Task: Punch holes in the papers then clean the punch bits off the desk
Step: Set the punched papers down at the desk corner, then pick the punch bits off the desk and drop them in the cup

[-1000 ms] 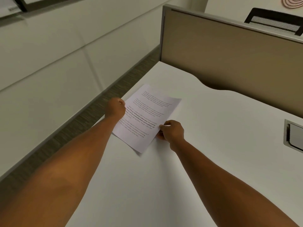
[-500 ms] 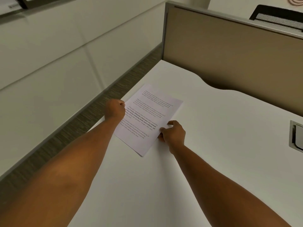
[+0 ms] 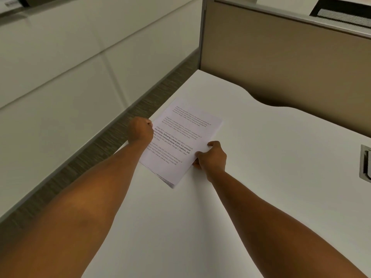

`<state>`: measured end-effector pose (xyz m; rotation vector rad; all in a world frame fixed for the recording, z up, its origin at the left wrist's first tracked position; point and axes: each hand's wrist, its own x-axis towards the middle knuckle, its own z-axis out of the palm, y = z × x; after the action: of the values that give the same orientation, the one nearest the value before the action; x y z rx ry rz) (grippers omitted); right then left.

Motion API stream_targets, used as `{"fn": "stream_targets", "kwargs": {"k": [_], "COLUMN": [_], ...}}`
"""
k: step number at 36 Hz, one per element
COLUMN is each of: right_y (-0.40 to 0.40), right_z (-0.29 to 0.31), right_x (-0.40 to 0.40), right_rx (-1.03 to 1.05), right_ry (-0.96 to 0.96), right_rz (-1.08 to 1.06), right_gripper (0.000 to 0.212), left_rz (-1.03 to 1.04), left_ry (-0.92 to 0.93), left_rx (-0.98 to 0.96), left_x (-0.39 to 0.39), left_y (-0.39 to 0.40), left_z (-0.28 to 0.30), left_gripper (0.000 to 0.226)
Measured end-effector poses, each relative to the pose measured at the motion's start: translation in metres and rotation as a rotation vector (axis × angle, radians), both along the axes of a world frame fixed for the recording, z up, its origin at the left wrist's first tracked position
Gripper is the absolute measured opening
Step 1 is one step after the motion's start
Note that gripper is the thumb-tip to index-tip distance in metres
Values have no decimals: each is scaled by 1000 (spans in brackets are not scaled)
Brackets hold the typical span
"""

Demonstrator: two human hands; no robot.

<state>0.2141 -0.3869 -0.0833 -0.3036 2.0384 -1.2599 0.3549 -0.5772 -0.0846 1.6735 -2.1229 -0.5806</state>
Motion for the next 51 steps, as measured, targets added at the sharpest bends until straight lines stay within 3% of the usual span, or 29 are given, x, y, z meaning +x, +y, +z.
{"fn": "stream_targets", "kwargs": {"k": [3, 8, 15, 27, 37, 51], "right_y": [1, 10, 40, 118, 207, 358], "right_z": [2, -1, 16, 38, 56, 80], "right_x": [-1, -1, -10, -37, -63, -115], "right_rx": [28, 31, 63, 123, 189, 281], "right_ry": [56, 160, 530, 1027, 1100, 1091], "right_rz": [19, 66, 255, 408, 302, 161], "right_gripper": [44, 41, 34, 32, 31, 29], "left_rz": [-2, 2, -72, -354, -642, -954], "left_ry": [-5, -38, -146, -58, 56, 38], "left_rx": [0, 0, -138, -236, -185, -37], "left_x": [1, 1, 2, -38, -88, -164], "left_y": [-1, 7, 38, 121, 219, 381], "left_z": [0, 5, 12, 28, 47, 67], "left_gripper": [17, 28, 39, 39, 27, 28]}}
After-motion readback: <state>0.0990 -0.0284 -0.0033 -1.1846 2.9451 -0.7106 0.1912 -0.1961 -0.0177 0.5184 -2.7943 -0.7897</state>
